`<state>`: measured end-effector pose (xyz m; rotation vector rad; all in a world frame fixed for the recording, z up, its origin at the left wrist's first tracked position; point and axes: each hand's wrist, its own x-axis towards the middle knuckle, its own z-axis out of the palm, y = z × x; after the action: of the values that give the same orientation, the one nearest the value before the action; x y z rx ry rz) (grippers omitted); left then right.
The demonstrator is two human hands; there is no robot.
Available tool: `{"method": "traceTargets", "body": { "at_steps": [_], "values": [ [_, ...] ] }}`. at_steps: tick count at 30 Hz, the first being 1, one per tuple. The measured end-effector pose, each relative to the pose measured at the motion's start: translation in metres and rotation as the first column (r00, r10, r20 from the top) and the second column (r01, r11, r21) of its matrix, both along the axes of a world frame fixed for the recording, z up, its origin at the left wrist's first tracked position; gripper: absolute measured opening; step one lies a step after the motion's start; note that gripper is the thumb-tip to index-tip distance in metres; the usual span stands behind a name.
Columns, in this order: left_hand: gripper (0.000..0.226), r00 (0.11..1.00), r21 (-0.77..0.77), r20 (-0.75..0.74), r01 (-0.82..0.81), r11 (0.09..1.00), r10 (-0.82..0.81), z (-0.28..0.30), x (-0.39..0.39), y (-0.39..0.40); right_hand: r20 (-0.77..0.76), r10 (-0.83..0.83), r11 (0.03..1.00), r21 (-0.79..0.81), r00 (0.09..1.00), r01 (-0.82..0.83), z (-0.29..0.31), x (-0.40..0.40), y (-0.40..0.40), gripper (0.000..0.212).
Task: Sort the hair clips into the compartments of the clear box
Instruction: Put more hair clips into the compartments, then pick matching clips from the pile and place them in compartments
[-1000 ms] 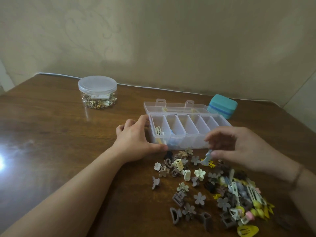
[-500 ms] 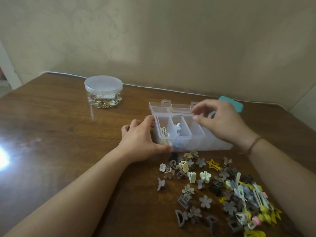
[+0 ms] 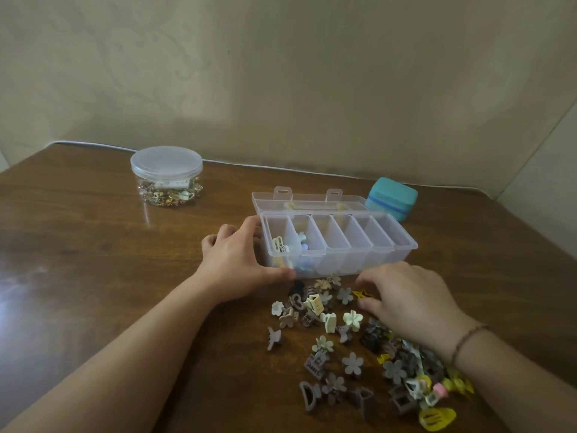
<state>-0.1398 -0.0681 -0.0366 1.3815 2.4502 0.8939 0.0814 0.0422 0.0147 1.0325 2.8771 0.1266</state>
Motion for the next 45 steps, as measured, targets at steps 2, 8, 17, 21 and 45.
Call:
{"method": "traceTargets", "body": {
  "at_steps": [2, 8, 17, 21, 45],
  "values": [
    [0.102, 1.000, -0.005, 0.000, 0.000, 1.000, 0.000, 0.000, 0.001, 0.000, -0.029, 0.008, 1.000, -0.020, 1.000, -0.008, -0.004, 0.001, 0.000, 0.037],
    [0.100, 1.000, -0.006, 0.005, 0.005, 1.000, -0.005, 0.002, 0.003, 0.000, -0.191, -0.064, 0.953, -0.303, 0.980, 0.003, 0.012, 0.000, 0.010, 0.018],
    [0.100, 1.000, 0.004, -0.003, 0.006, 1.000, -0.006, -0.001, 0.000, 0.000, -0.624, -0.074, 0.877, -0.412, 0.778, -0.247, 0.044, -0.075, 0.030, 0.014],
    [0.101, 1.000, 0.000, -0.015, 0.003, 1.000, -0.003, -0.002, -0.002, 0.001, -0.557, -0.062, 0.868, -0.439, 0.828, -0.231, 0.029, -0.090, 0.034, 0.010],
    [0.110, 1.000, -0.021, -0.007, -0.016, 1.000, 0.016, 0.002, 0.004, 0.000, -0.249, -0.089, 0.985, -0.163, 0.965, 0.049, -0.012, 0.149, -0.004, 0.040]
  ]
}}
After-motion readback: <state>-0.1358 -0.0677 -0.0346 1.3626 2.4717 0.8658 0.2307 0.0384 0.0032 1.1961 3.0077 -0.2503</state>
